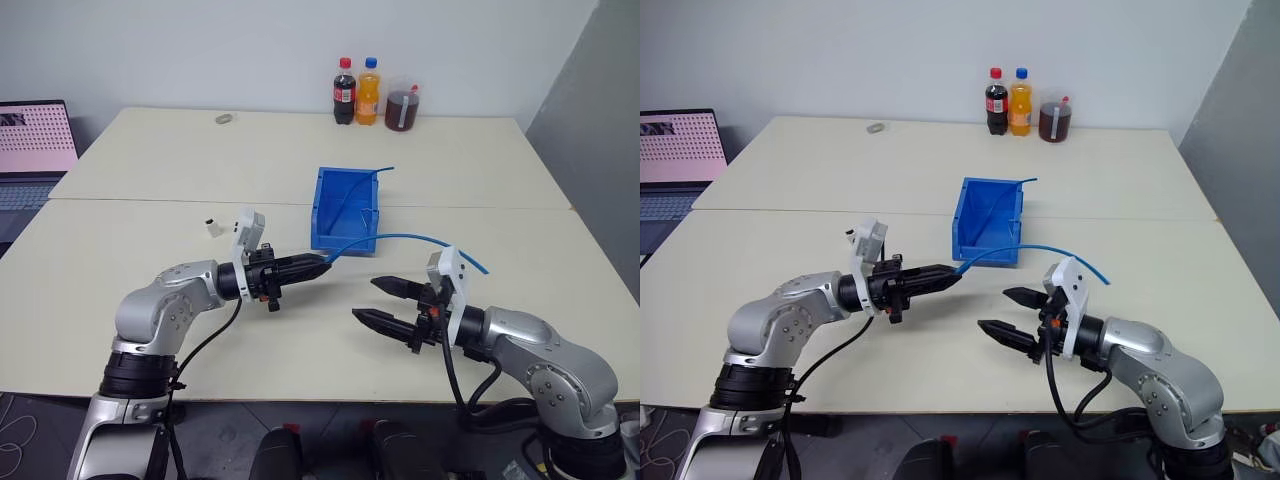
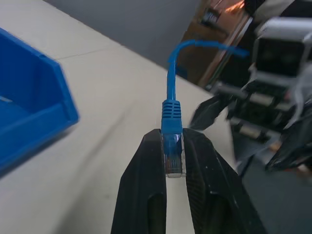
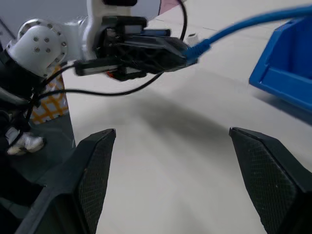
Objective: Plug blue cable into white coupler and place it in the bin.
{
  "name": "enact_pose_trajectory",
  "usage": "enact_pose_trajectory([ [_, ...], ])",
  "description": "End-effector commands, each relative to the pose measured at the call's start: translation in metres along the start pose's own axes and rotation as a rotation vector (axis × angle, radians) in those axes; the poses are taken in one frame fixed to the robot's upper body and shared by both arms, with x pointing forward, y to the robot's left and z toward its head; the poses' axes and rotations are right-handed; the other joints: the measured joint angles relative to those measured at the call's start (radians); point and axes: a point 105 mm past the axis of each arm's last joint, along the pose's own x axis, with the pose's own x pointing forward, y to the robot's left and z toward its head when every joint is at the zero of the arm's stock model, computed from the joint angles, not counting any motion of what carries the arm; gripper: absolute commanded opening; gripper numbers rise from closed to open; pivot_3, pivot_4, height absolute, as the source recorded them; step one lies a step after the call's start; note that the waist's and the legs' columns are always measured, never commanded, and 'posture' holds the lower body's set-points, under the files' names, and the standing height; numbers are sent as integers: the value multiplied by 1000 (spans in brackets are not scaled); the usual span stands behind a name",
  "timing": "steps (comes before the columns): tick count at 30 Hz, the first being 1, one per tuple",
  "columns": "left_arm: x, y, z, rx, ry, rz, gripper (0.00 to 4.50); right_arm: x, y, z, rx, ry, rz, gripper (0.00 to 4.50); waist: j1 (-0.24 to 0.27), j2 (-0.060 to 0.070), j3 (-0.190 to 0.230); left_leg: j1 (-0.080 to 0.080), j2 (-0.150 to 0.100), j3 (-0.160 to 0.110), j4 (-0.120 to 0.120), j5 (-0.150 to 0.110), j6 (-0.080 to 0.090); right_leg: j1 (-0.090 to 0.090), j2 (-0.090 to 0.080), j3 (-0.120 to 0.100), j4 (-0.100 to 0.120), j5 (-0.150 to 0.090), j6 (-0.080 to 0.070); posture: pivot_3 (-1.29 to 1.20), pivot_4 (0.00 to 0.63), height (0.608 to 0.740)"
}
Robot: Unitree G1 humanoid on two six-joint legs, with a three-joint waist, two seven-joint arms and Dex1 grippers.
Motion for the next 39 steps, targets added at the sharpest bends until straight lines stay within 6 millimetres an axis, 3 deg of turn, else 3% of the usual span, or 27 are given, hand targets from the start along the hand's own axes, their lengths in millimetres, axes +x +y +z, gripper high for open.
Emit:
enact_pose_trajectory([
  [1, 3, -20, 19, -26, -45, -70, 242, -1, 2, 20, 32, -96, 7, 3956, 0, 0, 0, 0, 0, 0, 0, 0, 0, 0, 0, 0, 0, 0, 0, 0, 150, 740],
  [9, 12, -35, 19, -112, -56, -119, 242, 12, -3, 49, 139, -258, 43, 3956, 0, 0, 0, 0, 0, 0, 0, 0, 0, 0, 0, 0, 0, 0, 0, 0, 150, 740],
  [18, 12, -35, 21, -122, -68, -107, 242, 21, 5, 57, 189, -278, 129, 3956, 1, 0, 0, 0, 0, 0, 0, 0, 0, 0, 0, 0, -1, 0, 0, 0, 150, 740],
  [26, 12, -35, 22, -124, -72, -104, 242, 26, 11, 57, 196, -265, 174, 2457, 1, 0, 0, 0, 0, 0, -1, 0, 0, 0, 0, 0, -1, 0, 0, 0, 150, 740],
  [34, 10, -29, 20, -130, -68, -92, 242, 28, 13, 55, 187, -244, 186, 421, 1, 0, 0, 0, 0, 0, -1, 0, 0, 0, 0, 0, -1, 0, 0, 0, 150, 740],
  [36, 9, -27, 19, -126, -65, -86, 242, 27, 13, 54, 187, -238, 188, 121, 1, 0, 1, 0, 0, 0, -1, 0, 0, 0, 0, 0, -1, 0, 0, 0, 150, 740],
  [39, 7, -23, 18, -99, -66, -76, 242, 25, 14, 53, 185, -227, 195, 72, 1, 0, 1, 0, 0, 0, -1, 0, 0, 0, 0, 0, -2, 0, 0, 0, 150, 740],
])
